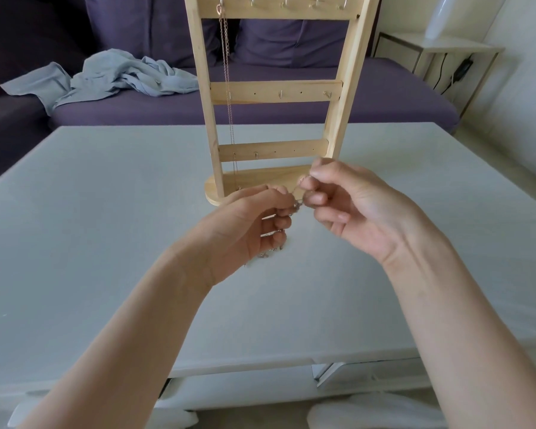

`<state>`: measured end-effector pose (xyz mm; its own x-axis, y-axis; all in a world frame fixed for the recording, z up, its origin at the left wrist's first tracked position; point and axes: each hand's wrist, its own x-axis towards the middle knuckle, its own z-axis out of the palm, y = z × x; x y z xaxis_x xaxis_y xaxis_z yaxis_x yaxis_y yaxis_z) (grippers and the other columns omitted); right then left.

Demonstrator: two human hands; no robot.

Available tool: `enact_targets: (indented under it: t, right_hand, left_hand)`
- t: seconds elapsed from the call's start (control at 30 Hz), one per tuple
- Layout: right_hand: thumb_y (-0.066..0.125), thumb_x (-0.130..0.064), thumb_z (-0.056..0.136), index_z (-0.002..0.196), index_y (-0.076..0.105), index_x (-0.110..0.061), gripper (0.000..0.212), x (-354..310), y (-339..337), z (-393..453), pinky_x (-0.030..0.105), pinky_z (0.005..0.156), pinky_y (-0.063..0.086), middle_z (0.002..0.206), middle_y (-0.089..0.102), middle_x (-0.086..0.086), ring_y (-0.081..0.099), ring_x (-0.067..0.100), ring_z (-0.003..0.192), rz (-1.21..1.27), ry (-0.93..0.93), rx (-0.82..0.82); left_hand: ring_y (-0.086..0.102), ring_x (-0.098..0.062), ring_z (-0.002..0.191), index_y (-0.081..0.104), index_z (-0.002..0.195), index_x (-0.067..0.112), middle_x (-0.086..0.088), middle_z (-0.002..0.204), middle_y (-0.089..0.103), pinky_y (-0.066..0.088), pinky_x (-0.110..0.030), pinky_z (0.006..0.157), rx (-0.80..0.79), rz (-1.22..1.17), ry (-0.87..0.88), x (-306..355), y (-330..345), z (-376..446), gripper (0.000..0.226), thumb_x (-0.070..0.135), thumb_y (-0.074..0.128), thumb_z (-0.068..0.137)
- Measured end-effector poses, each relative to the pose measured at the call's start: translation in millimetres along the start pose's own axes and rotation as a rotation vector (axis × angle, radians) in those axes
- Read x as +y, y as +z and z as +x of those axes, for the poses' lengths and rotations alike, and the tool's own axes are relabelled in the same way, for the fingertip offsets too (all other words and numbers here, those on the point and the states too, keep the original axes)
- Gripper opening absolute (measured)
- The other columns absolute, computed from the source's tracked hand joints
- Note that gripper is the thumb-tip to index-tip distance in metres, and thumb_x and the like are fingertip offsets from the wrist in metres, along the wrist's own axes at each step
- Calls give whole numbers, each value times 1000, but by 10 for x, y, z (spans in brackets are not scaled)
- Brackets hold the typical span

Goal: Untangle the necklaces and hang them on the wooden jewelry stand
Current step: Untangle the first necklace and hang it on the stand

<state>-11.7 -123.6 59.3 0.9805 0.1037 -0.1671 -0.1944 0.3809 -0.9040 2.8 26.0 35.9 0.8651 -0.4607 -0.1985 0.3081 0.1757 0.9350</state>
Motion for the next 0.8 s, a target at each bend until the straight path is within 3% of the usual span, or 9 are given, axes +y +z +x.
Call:
enact_targets:
  t: [0.13, 0.3, 0.4, 0.53, 0.8]
  right_hand:
    - [52, -10, 86, 72, 44, -15, 17, 8, -38, -10, 14, 35, 19, 60, 46, -3, 36, 7, 51, 36, 52, -70]
    - [62, -1, 84, 81, 64, -6, 6, 84, -64, 28, 15, 36, 20, 59, 43, -2, 32, 6, 46, -468, -17, 89]
    - [69, -7, 81, 83, 69, -3, 5, 118, -72, 35, 15, 36, 22, 54, 42, -4, 30, 6, 43, -669, -51, 158]
    - [65, -9, 85, 83, 65, -7, 3, 85, -67, 28, 16, 36, 19, 46, 46, -8, 31, 7, 40, -624, -74, 163]
    - [57, -1, 86, 80, 59, -13, 14, 101, 17, 38, 18, 37, 22, 58, 57, -1, 33, 10, 43, -548, -162, 146]
  left_hand:
    - [42, -10, 52, 49, 66, 16, 4, 59, 46, 39, -19, 52, 231, 200, 61, -26, -29, 40, 23, 3, 51, 85]
    - [43, -4, 46, 57, 74, 14, 13, 47, 51, 40, -18, 53, 361, 427, 187, -45, -41, 47, 16, 5, 53, 87]
    - [51, -3, 49, 61, 77, 15, 9, 55, 61, 42, -19, 55, 349, 411, 167, -35, -48, 22, 14, 5, 59, 86]
    - [56, -4, 58, 63, 78, 20, 8, 70, 68, 44, -16, 58, 280, 336, 116, -6, -67, -15, 10, 17, 64, 87]
    - [44, -6, 44, 57, 77, 20, 5, 58, 55, 34, -14, 40, 194, 105, 43, 38, 3, -36, 15, 20, 56, 92]
